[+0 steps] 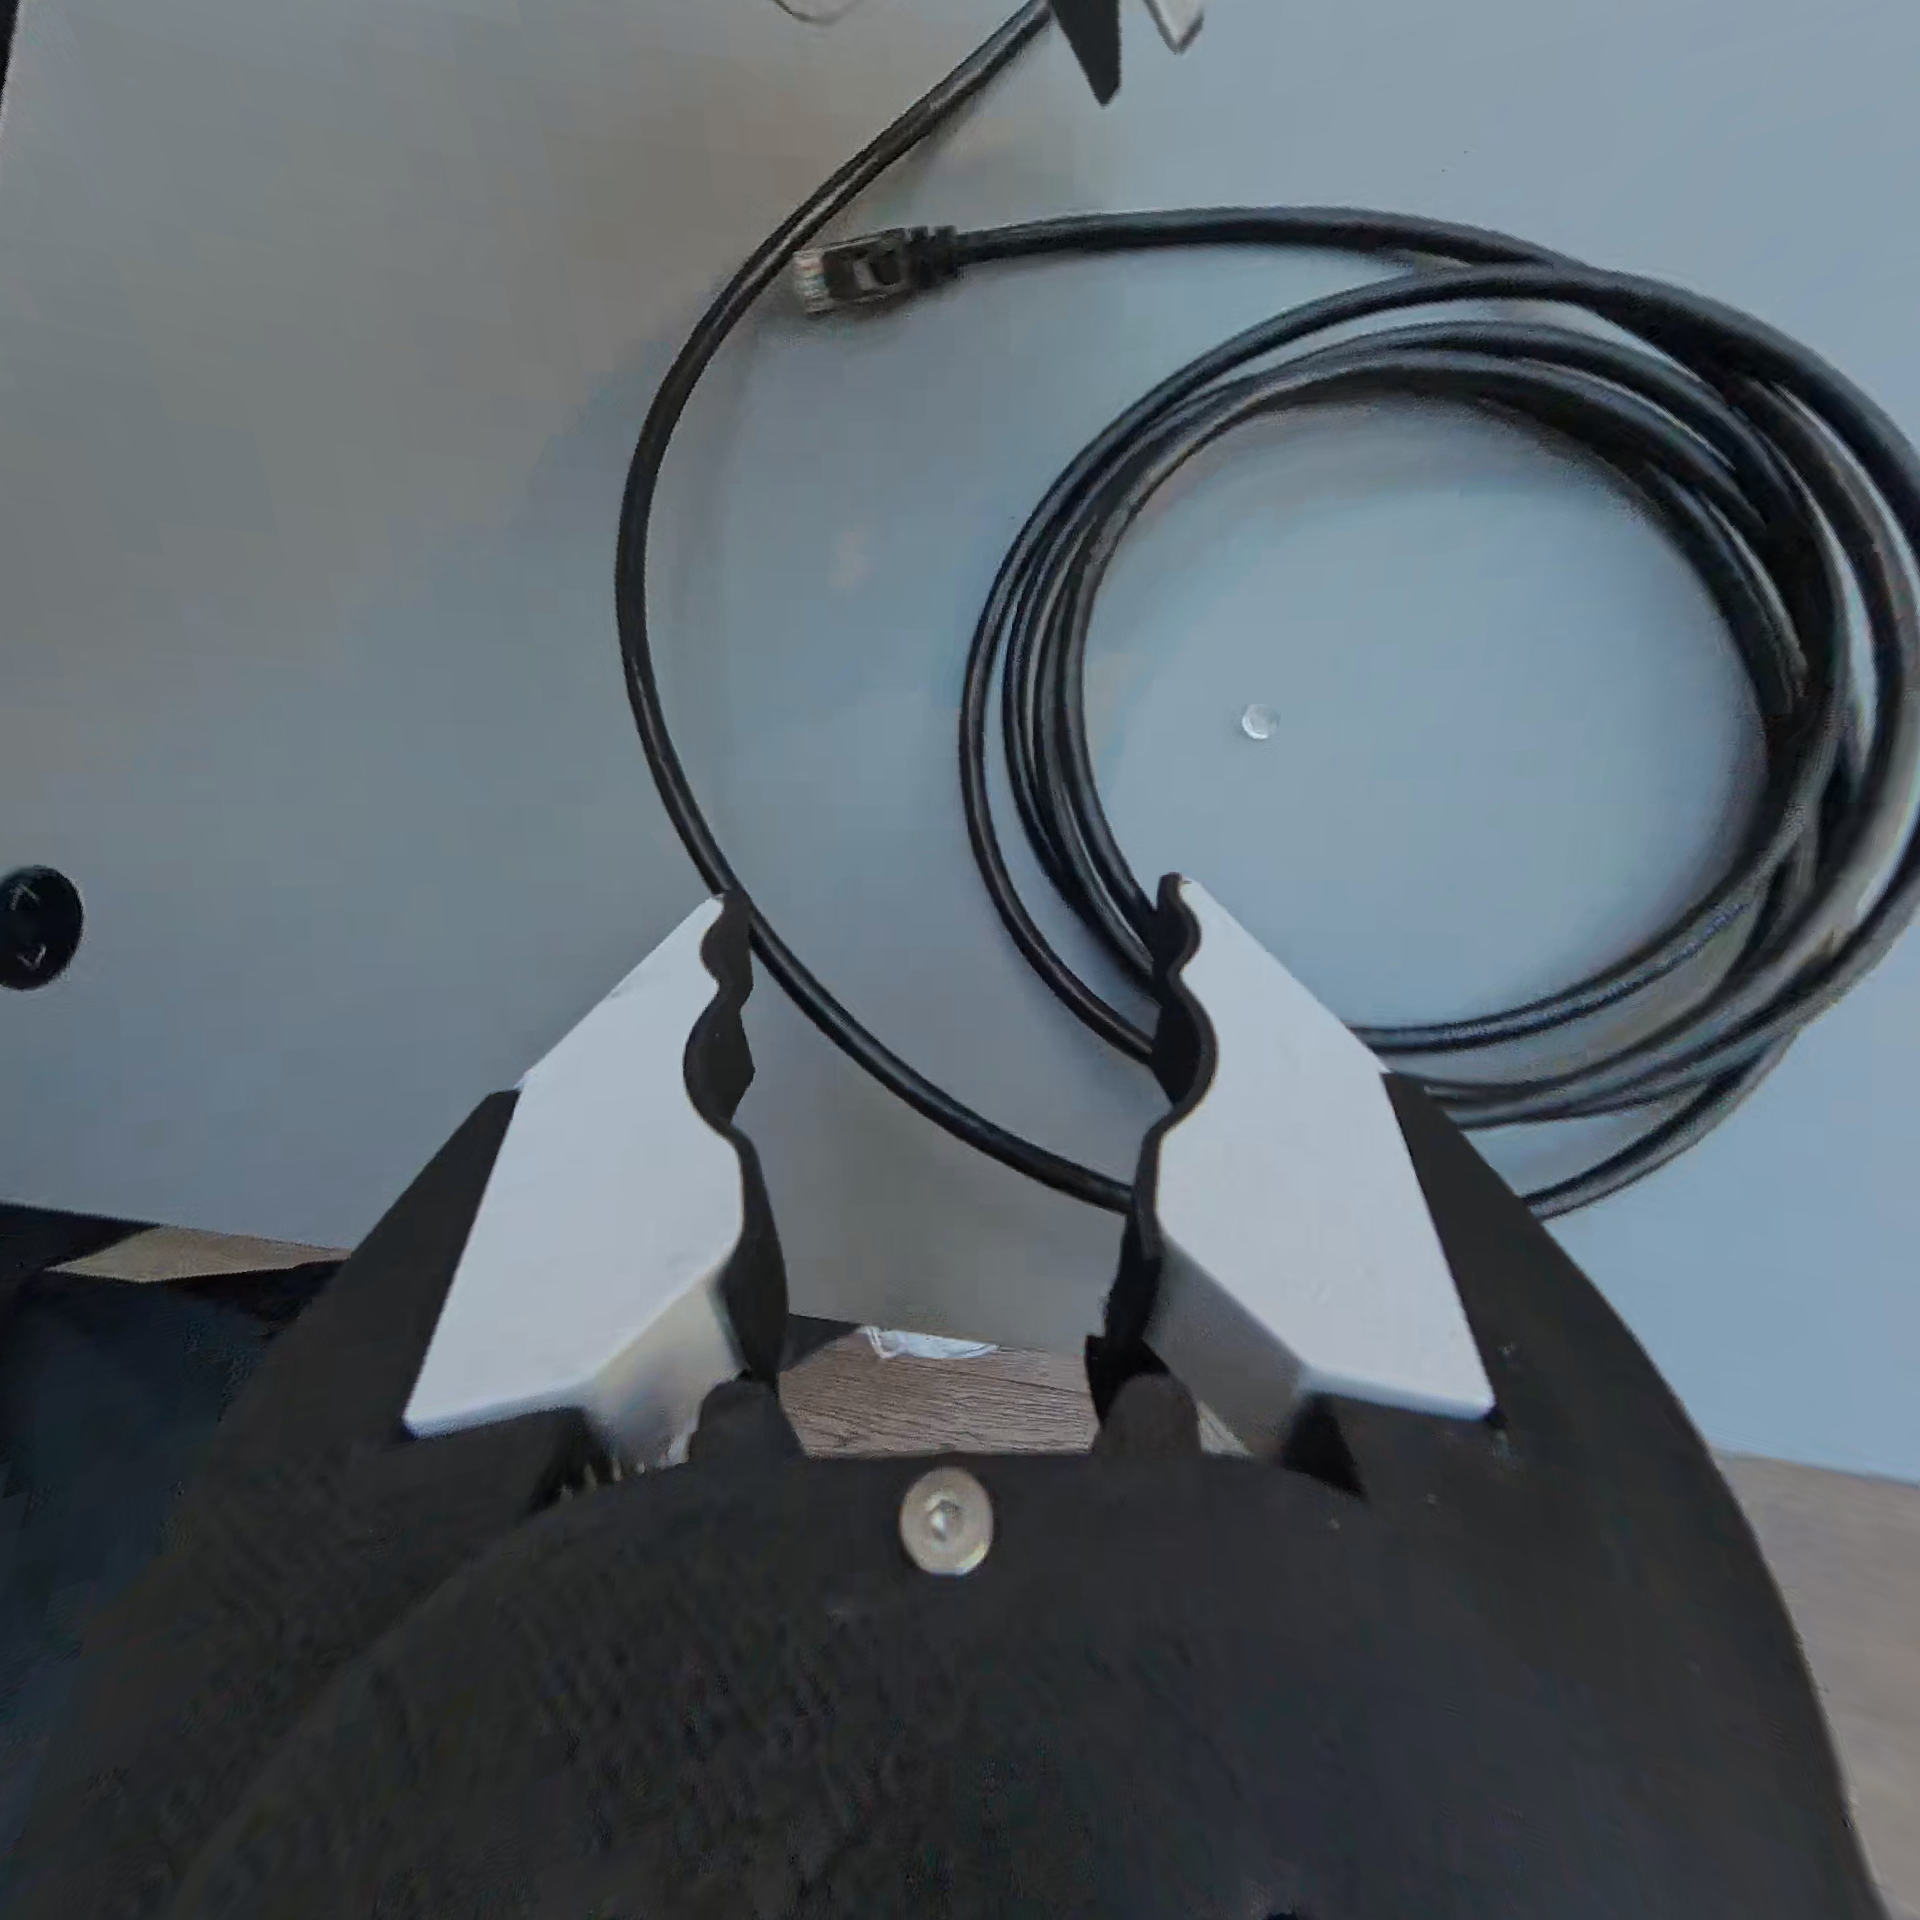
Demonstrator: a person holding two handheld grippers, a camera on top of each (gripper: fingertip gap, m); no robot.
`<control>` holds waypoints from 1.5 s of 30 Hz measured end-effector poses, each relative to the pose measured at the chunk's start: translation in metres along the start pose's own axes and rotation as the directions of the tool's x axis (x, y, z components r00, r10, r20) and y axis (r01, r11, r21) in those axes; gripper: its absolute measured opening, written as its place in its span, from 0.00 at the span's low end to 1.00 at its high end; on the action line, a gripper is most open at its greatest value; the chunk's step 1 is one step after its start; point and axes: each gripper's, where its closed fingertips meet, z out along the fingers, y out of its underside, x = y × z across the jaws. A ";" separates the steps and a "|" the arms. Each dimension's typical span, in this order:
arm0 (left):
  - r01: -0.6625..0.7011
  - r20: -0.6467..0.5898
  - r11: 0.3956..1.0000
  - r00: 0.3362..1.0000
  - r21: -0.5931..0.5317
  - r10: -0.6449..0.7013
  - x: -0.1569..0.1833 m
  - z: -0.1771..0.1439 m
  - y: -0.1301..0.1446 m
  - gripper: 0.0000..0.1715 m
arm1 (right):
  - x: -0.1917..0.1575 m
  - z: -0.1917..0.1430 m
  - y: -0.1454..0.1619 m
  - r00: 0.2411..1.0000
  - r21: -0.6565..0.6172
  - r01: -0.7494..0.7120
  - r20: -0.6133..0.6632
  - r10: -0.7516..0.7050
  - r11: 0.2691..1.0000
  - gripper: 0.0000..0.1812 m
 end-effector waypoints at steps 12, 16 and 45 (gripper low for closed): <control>0.282 0.069 0.946 0.953 0.159 -0.296 0.034 0.038 0.032 0.33 | 0.003 0.018 0.032 0.887 -0.039 0.439 0.181 -0.426 0.898 0.34; 0.345 0.093 0.931 0.930 0.118 -0.356 0.044 0.033 0.060 0.34 | -0.012 0.020 0.027 0.883 -0.019 0.401 0.273 -0.381 0.916 0.37; 0.036 0.758 0.990 0.640 0.135 -0.126 -0.015 -0.014 0.118 0.08 | 0.062 0.108 -0.089 0.815 -0.345 -0.547 -0.426 0.392 0.762 0.47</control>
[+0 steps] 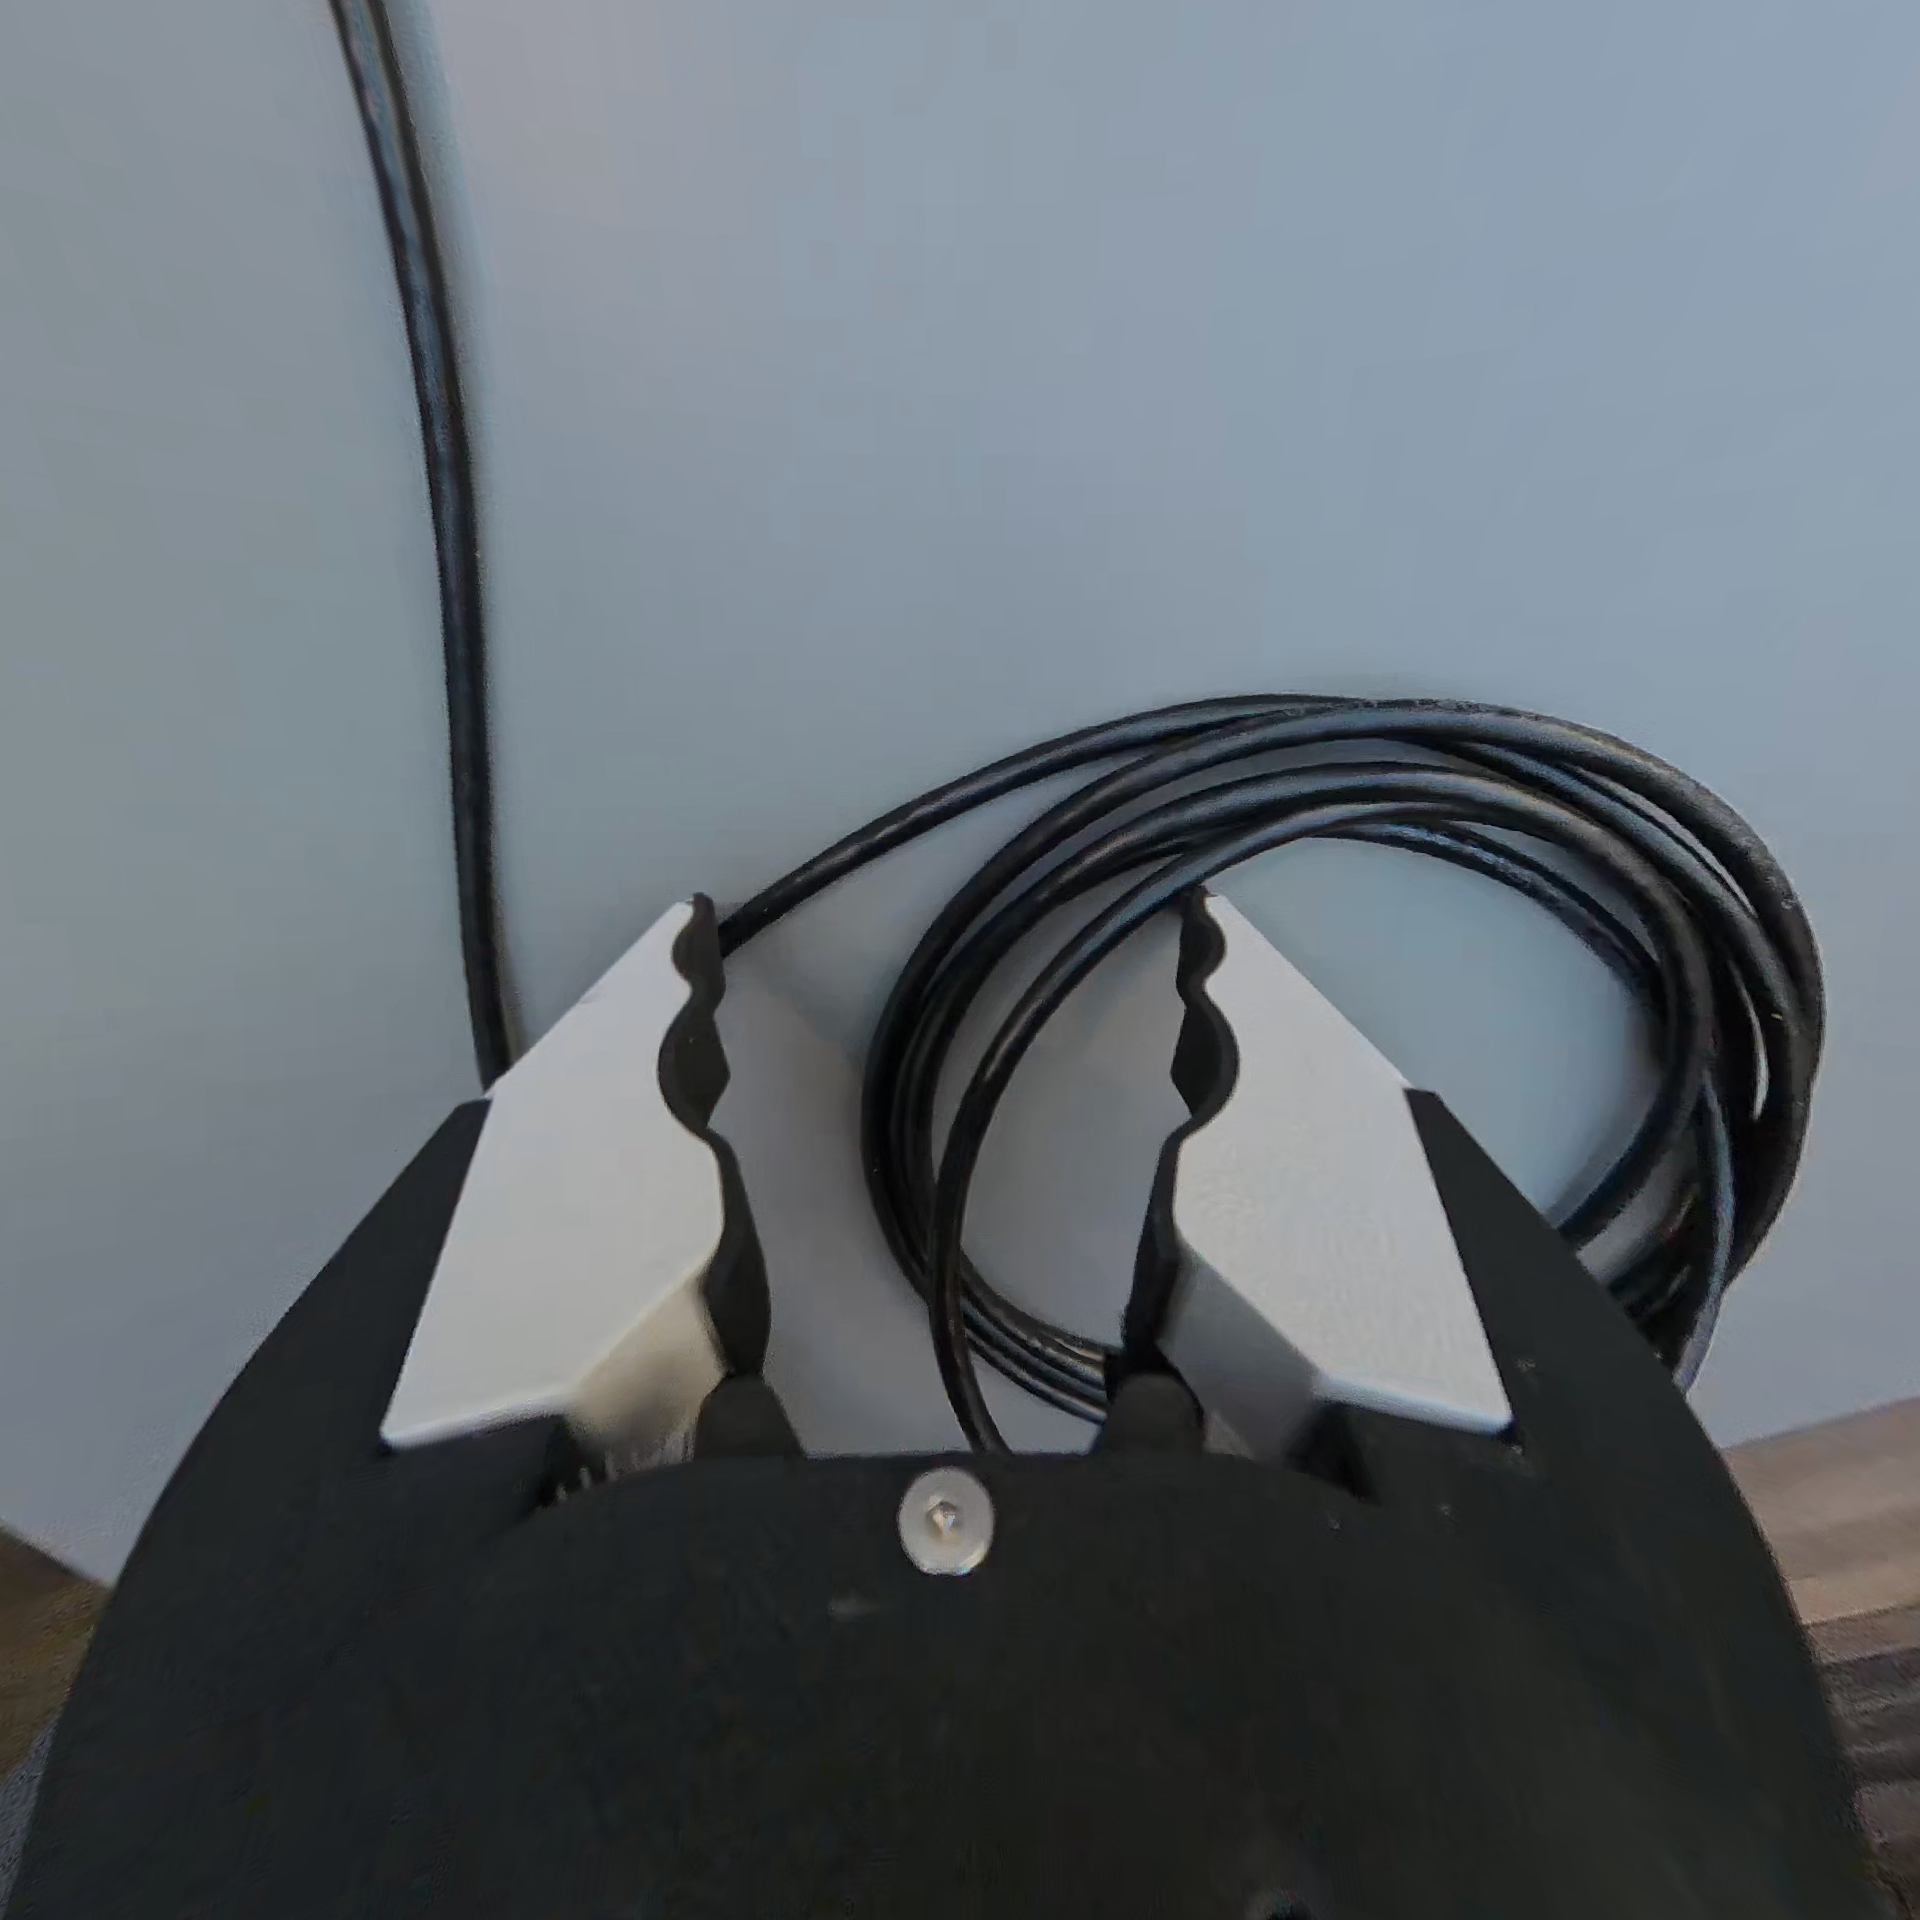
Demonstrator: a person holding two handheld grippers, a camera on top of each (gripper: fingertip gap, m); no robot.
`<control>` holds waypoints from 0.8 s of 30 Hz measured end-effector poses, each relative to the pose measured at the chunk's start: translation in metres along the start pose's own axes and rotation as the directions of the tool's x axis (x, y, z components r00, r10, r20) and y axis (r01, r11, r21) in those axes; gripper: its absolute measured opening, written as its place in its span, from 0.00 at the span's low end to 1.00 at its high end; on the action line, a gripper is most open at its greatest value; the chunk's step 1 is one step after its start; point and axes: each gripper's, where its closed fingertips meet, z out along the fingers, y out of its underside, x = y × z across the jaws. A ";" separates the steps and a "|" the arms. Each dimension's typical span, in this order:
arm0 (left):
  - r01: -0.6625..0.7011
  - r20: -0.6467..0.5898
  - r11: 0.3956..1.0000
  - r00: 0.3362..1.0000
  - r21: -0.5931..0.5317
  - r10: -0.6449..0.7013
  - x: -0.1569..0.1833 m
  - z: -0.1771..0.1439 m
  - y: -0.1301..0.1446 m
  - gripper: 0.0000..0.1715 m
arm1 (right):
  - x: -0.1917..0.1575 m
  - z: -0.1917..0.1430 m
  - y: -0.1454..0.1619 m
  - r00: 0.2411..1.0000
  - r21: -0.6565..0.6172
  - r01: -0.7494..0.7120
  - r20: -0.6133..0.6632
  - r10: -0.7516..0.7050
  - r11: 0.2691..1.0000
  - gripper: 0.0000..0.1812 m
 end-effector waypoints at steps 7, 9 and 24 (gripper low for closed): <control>0.036 -0.116 0.997 0.993 0.067 -0.028 0.006 -0.004 0.003 0.09 | -0.017 -0.003 0.002 0.994 0.154 0.113 -0.022 -0.111 0.982 0.19; 0.032 -0.145 0.996 0.989 0.080 -0.020 0.007 -0.004 0.002 0.09 | -0.020 -0.003 0.006 0.988 0.177 0.150 -0.008 -0.151 0.973 0.16; -0.054 -0.160 0.992 0.984 0.118 0.073 -0.049 -0.018 0.011 0.12 | -0.023 -0.009 0.035 0.914 0.227 0.316 0.188 -0.360 0.921 0.09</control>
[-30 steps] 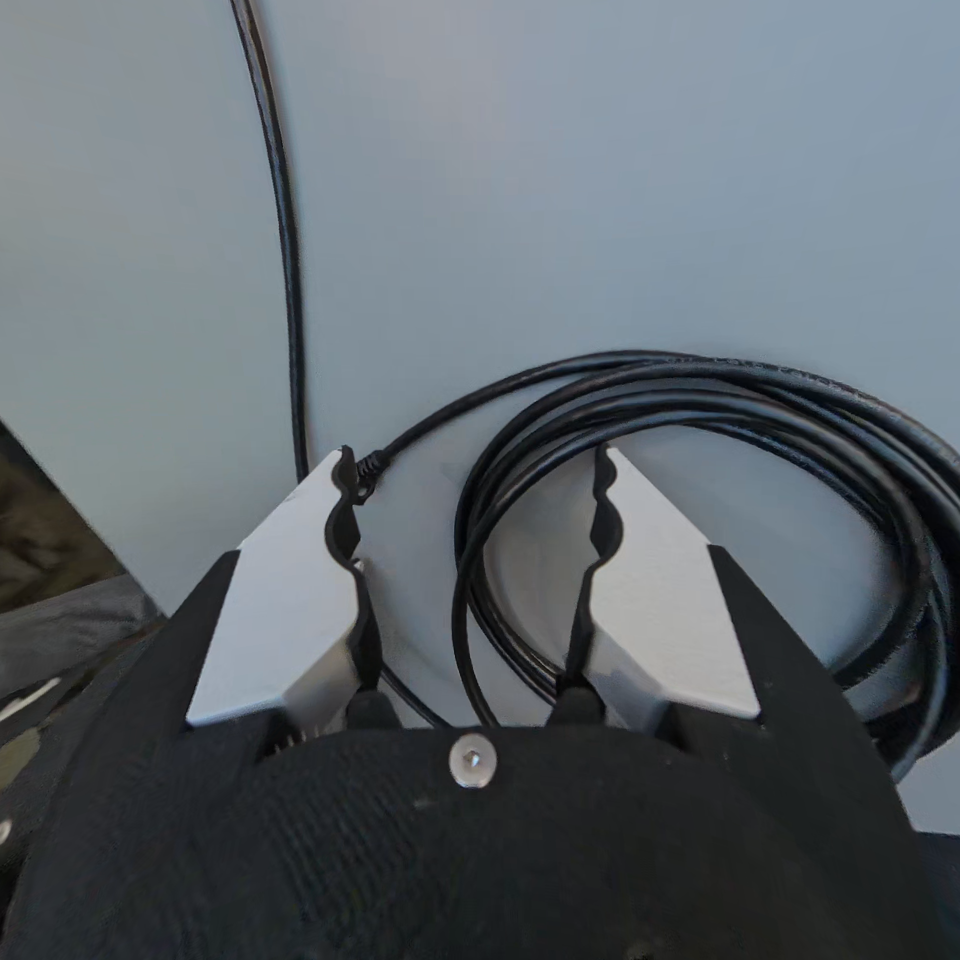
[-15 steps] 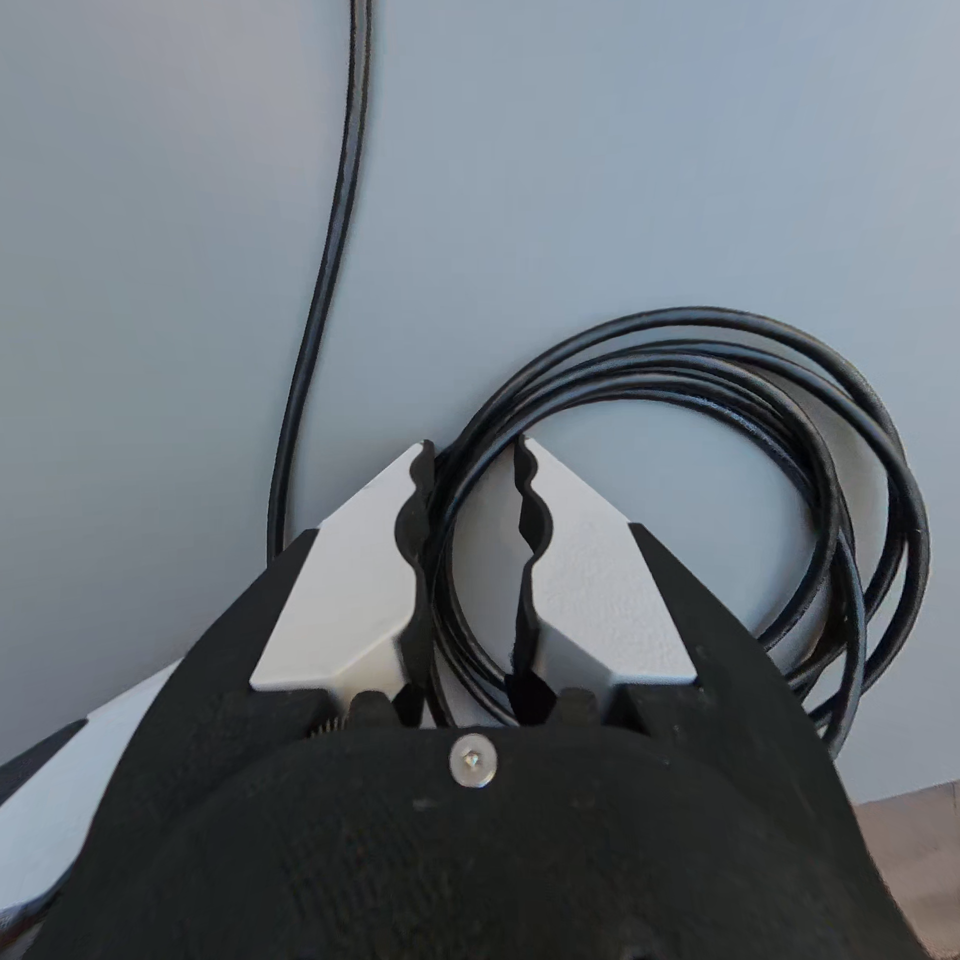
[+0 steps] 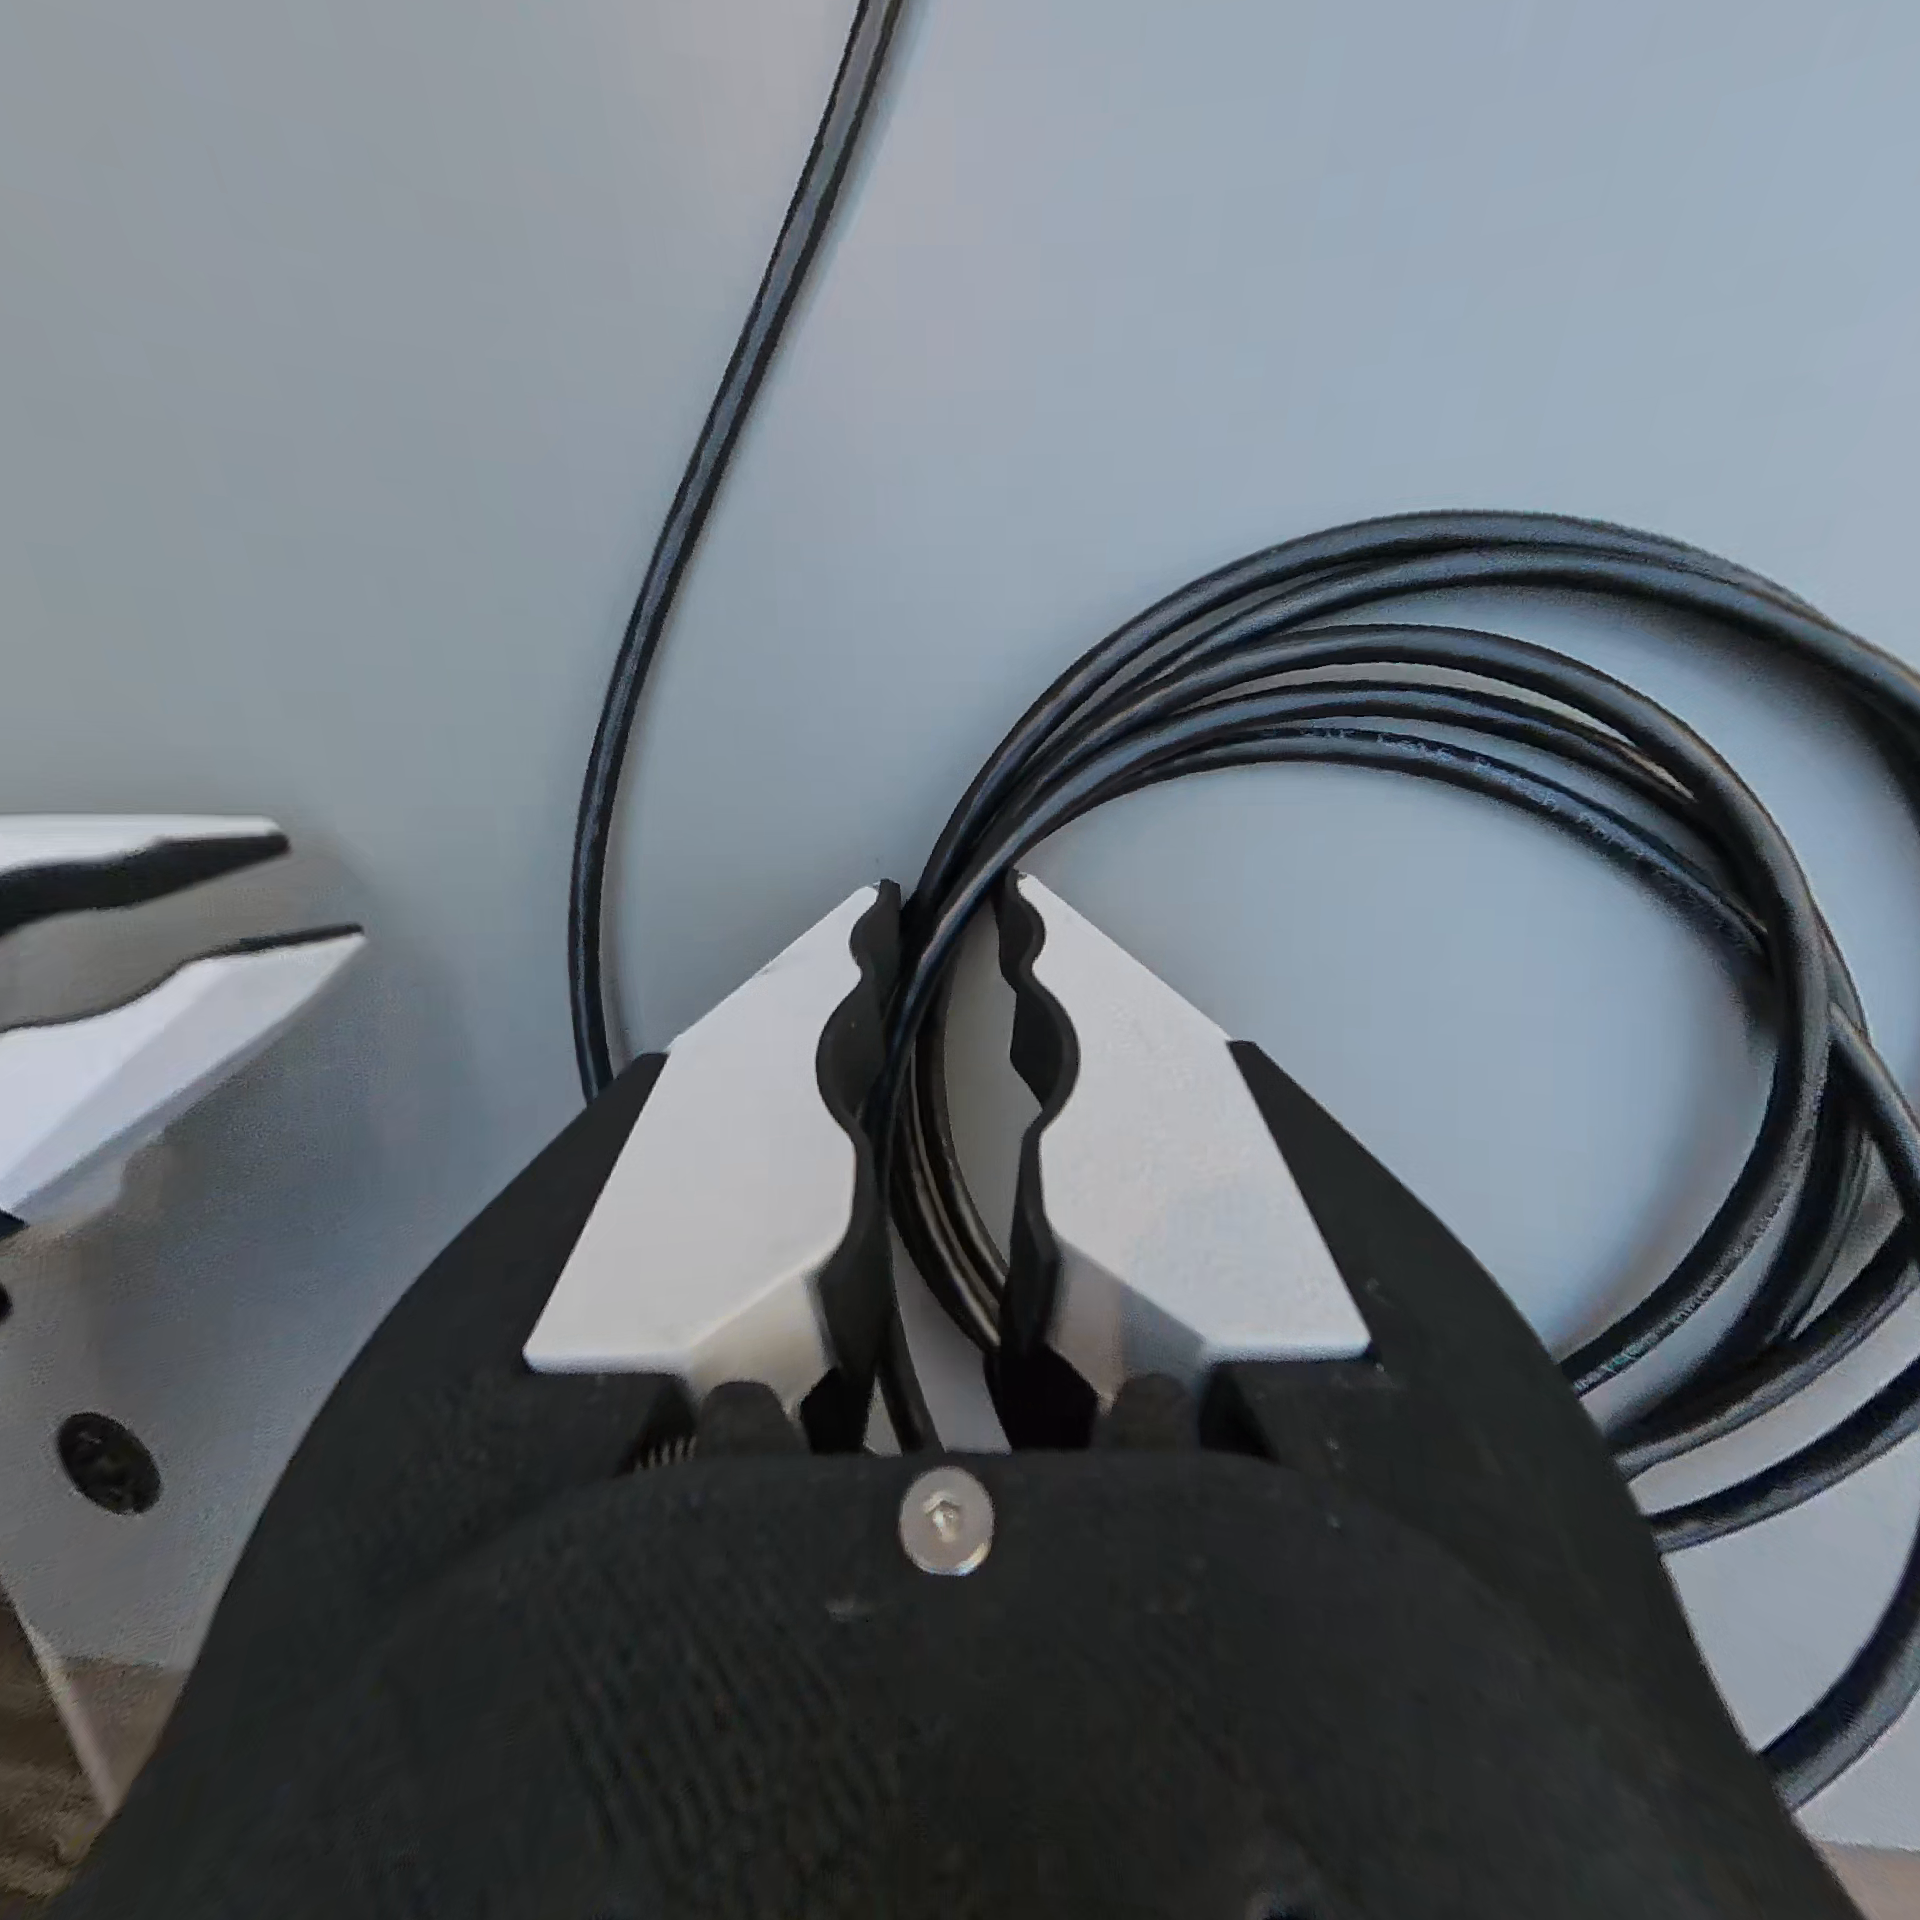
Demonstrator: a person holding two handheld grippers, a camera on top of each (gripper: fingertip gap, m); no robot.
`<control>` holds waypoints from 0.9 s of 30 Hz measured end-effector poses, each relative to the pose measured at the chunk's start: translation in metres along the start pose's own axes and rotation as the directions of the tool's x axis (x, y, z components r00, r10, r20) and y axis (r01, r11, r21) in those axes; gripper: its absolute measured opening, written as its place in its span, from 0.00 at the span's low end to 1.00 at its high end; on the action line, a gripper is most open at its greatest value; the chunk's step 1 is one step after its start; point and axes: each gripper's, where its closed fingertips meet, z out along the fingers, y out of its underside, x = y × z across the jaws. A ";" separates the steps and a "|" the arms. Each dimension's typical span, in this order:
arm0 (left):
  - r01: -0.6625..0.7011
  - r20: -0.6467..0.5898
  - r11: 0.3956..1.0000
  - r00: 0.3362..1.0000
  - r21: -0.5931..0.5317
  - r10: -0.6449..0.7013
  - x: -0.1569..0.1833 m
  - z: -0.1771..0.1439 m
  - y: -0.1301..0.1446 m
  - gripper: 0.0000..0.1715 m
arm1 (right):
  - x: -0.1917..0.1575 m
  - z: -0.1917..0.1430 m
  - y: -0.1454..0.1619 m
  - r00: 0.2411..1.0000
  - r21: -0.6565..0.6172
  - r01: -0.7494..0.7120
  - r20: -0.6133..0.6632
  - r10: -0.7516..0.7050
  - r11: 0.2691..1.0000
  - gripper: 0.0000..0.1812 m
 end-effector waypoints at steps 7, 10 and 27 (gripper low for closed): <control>-0.203 0.097 0.978 0.974 -0.039 0.206 -0.002 -0.001 -0.014 0.11 | -0.001 -0.001 0.002 0.999 -0.010 0.037 0.007 -0.037 0.999 0.08; -0.212 0.099 0.976 0.971 -0.045 0.216 0.004 0.002 -0.015 0.11 | -0.001 -0.001 0.004 0.998 -0.012 0.052 0.020 -0.051 0.999 0.08; -0.257 0.095 0.965 0.960 -0.060 0.262 0.012 0.013 -0.036 0.09 | -0.004 -0.006 0.019 0.975 -0.016 0.207 0.083 -0.205 0.978 0.08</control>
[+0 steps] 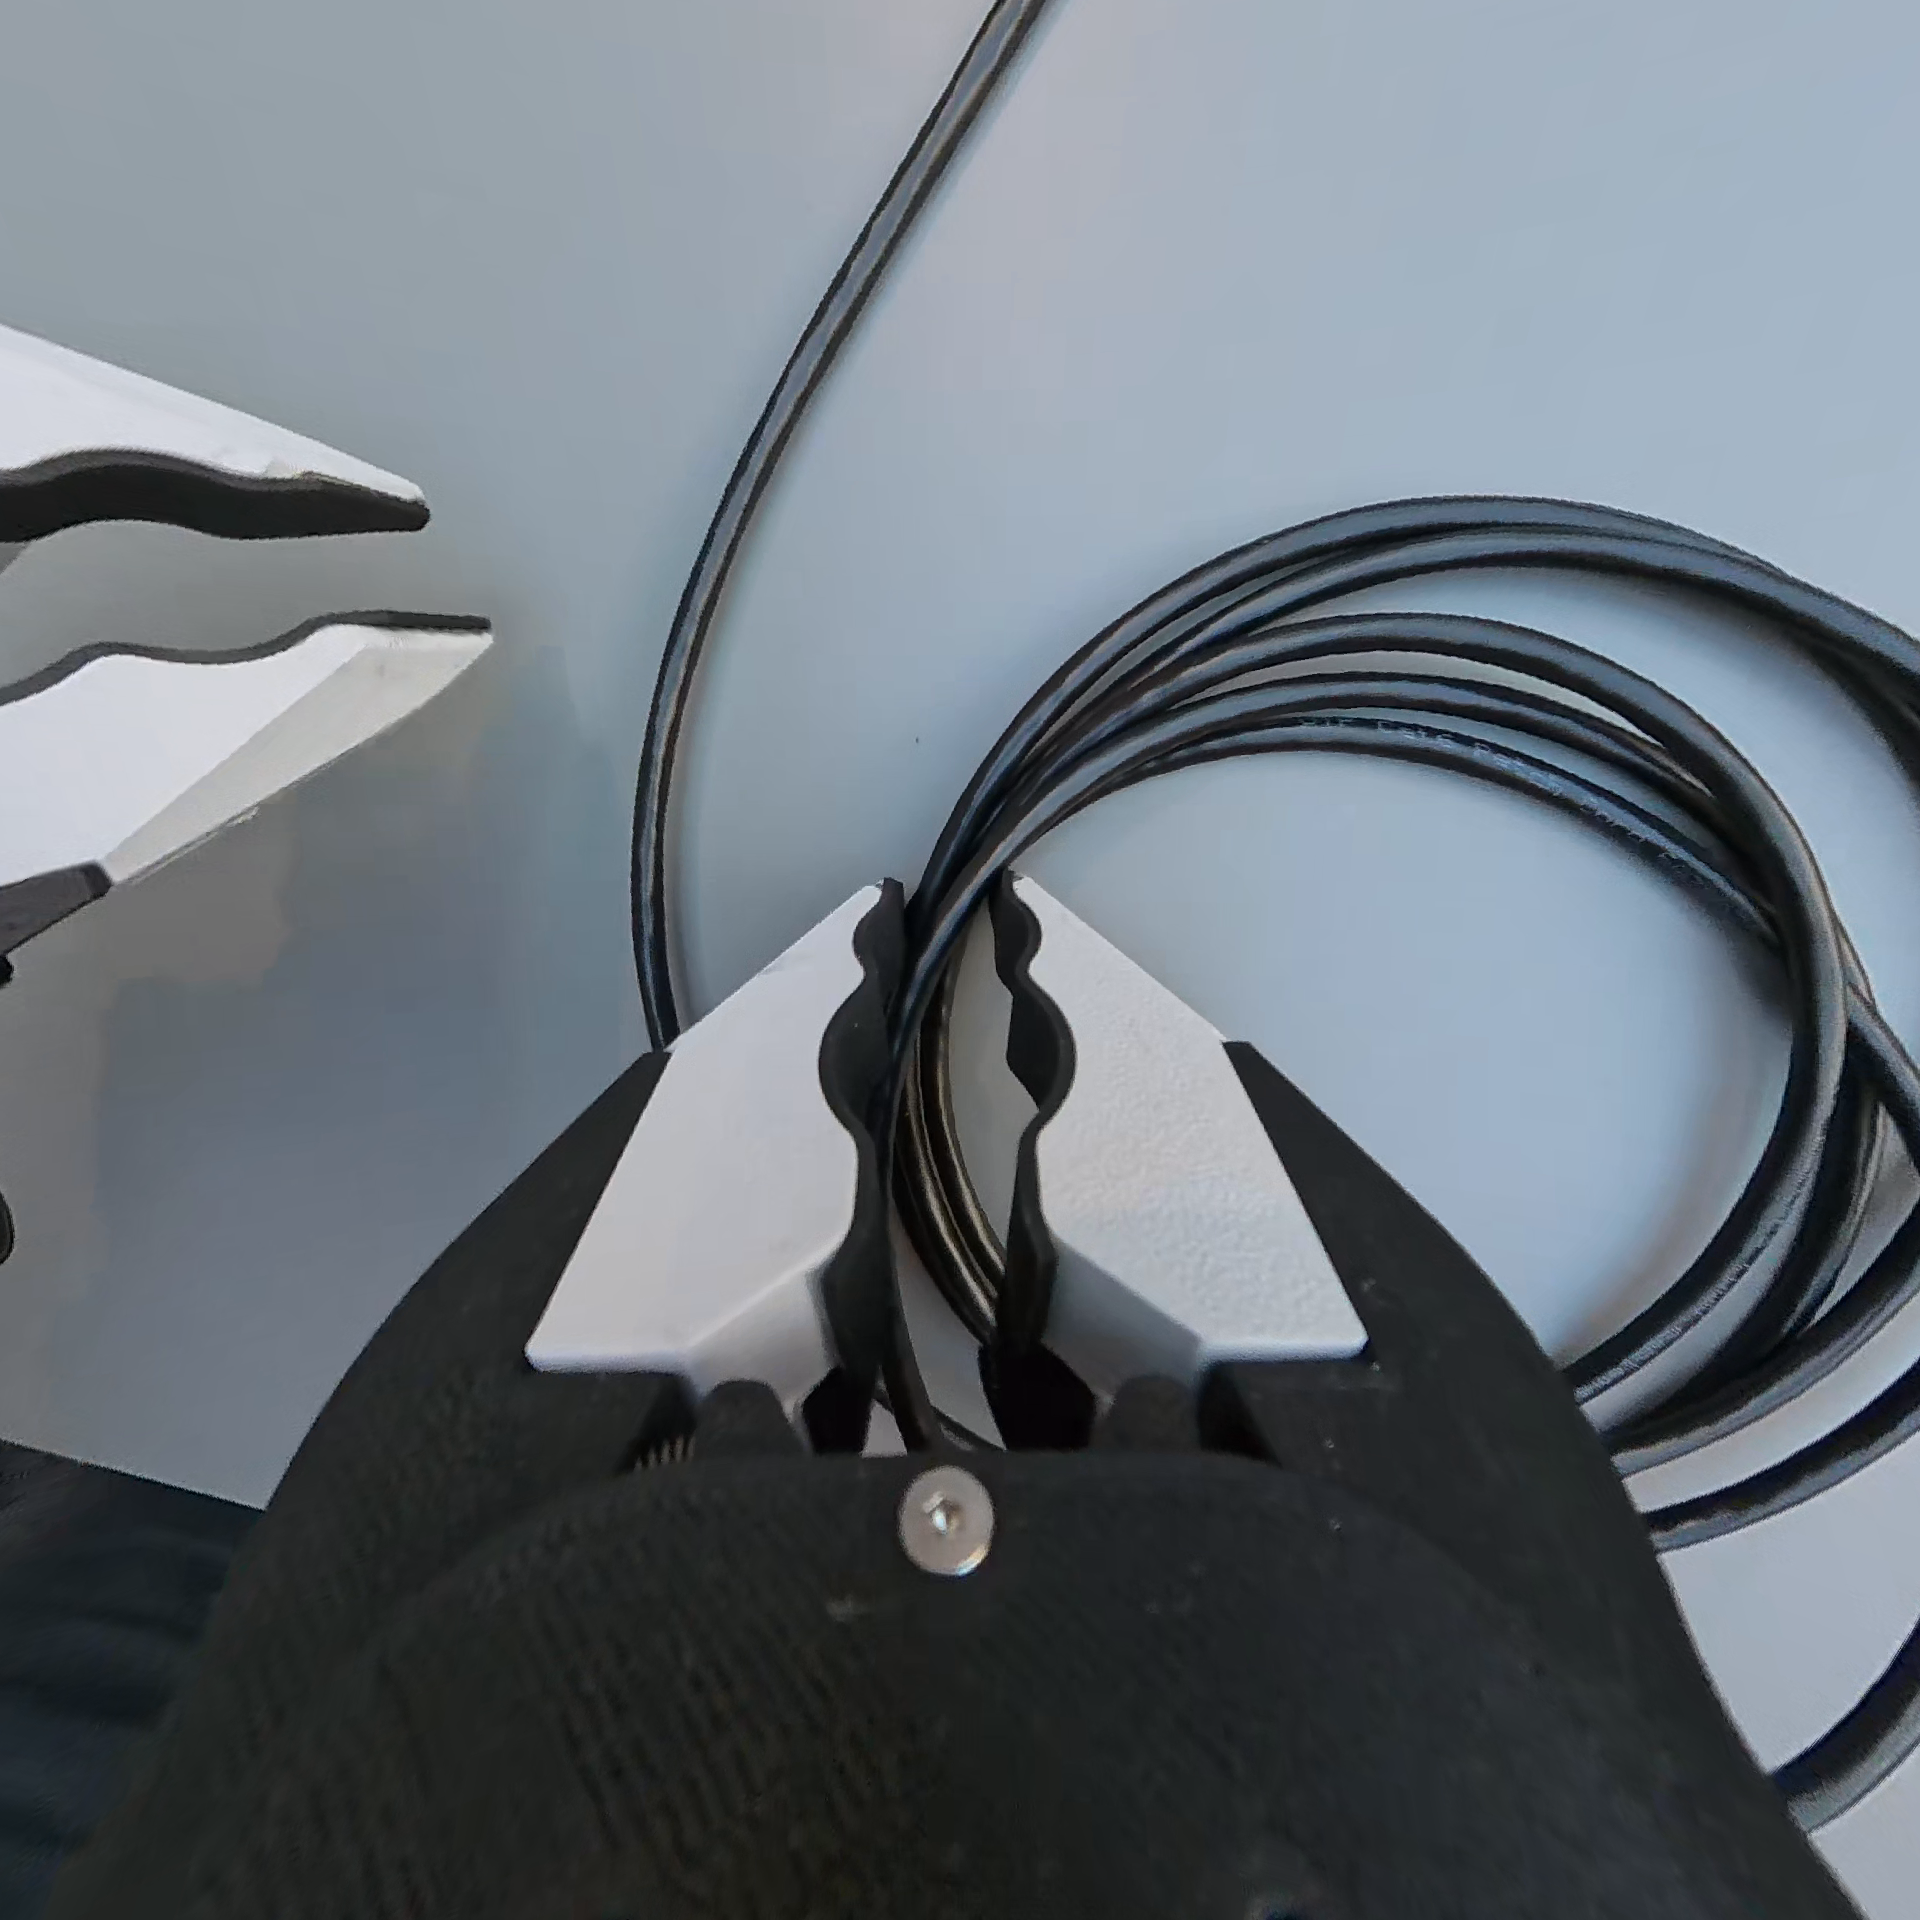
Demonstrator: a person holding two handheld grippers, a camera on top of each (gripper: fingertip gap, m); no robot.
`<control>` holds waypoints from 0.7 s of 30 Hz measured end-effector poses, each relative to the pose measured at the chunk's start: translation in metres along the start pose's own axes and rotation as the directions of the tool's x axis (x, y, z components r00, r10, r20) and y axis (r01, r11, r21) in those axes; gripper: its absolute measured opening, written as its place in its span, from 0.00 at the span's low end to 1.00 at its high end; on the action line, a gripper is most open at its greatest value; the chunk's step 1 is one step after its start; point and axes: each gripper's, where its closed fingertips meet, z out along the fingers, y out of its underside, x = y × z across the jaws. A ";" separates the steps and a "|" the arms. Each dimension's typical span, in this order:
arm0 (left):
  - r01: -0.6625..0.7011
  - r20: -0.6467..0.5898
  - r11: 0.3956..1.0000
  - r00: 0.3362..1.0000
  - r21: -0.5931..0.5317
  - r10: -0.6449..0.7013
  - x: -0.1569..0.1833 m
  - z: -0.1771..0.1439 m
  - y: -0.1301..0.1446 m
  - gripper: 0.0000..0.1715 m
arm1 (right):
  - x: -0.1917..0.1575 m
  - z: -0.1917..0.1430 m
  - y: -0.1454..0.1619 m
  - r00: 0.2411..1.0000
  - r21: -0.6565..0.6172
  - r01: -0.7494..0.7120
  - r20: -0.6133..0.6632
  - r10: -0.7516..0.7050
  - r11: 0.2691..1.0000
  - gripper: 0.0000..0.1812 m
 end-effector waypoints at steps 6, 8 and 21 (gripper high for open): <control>-0.001 0.026 1.000 1.000 0.001 0.001 -0.004 -0.004 -0.005 0.08 | -0.002 -0.001 0.003 0.999 -0.004 0.039 0.000 -0.039 0.999 0.08; 0.000 0.033 1.000 0.999 0.003 0.000 -0.005 -0.006 -0.007 0.08 | -0.002 -0.001 0.004 0.998 -0.002 0.057 -0.002 -0.057 0.998 0.08; 0.000 0.100 1.000 0.995 -0.026 0.002 -0.012 -0.010 -0.020 0.07 | -0.004 -0.001 0.005 0.995 0.005 0.086 0.044 -0.086 0.996 0.08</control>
